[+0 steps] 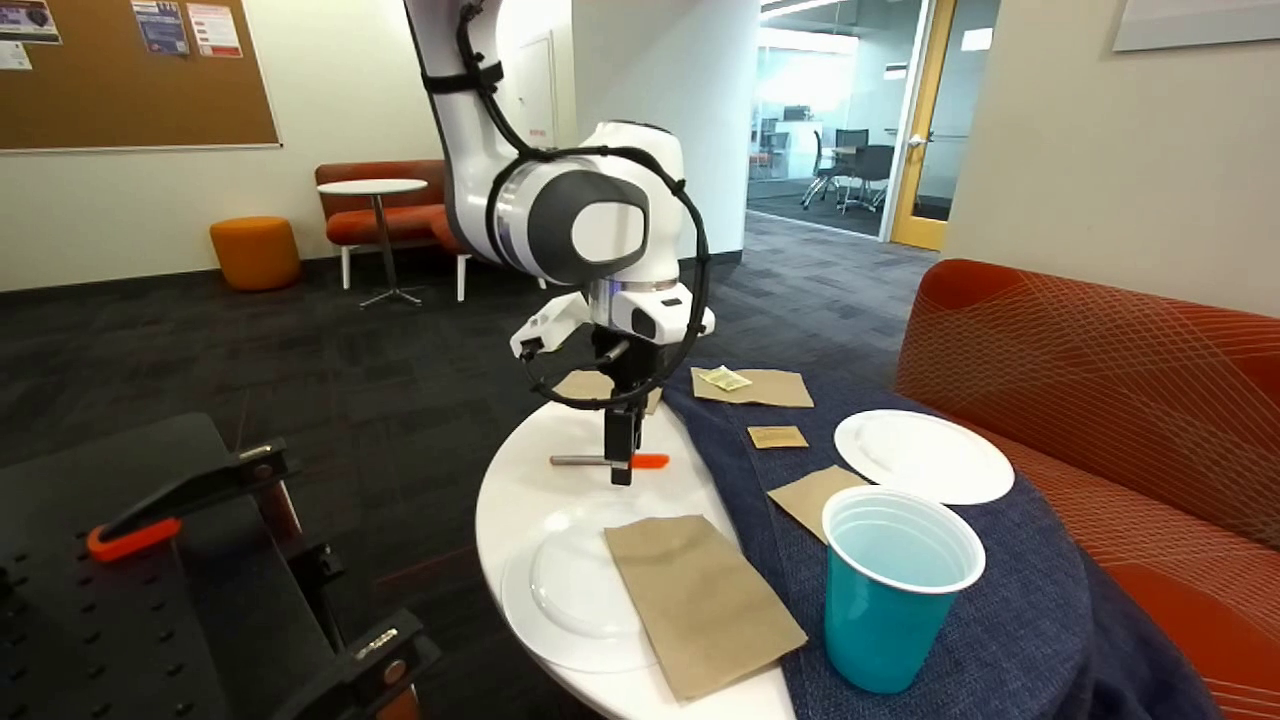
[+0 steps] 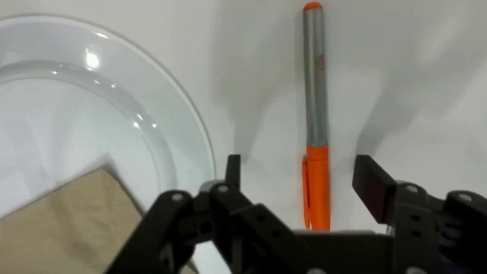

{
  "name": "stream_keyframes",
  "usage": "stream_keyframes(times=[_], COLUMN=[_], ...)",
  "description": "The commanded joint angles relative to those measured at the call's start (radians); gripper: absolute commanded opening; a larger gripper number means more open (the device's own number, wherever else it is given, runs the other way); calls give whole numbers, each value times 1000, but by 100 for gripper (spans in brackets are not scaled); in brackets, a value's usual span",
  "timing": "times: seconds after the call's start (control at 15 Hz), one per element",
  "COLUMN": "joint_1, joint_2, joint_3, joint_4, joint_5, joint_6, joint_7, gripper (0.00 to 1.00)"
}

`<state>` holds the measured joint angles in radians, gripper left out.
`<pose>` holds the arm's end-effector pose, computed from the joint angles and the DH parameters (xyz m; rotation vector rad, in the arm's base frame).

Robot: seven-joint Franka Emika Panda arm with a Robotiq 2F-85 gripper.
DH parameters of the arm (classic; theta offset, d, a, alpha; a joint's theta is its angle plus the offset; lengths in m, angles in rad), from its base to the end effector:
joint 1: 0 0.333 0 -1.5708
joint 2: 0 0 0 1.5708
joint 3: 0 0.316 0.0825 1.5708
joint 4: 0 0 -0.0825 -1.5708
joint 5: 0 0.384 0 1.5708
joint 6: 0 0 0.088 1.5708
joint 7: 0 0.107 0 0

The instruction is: Put the marker in the cup

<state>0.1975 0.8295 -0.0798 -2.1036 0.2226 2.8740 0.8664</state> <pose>0.5287 0.0450 0.0167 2.7733 -1.4101 -0.0647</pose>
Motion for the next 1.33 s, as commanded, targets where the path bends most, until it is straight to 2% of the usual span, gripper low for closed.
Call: stream_keyframes(times=[0.0, 0.4, 0.67, 0.87, 1.27], joint_1=[28, 35, 26, 28, 30], joint_2=[22, 29, 15, -61, -203], joint_3=[-19, -21, -11, -16, -33], joint_4=[28, 46, 40, -14, -50], joint_5=[21, 21, 19, 2, -48], joint_6=[10, 8, -18, -61, -241], joint_7=[17, 18, 5, -17, -35], gripper=[45, 0, 4, 4, 4])
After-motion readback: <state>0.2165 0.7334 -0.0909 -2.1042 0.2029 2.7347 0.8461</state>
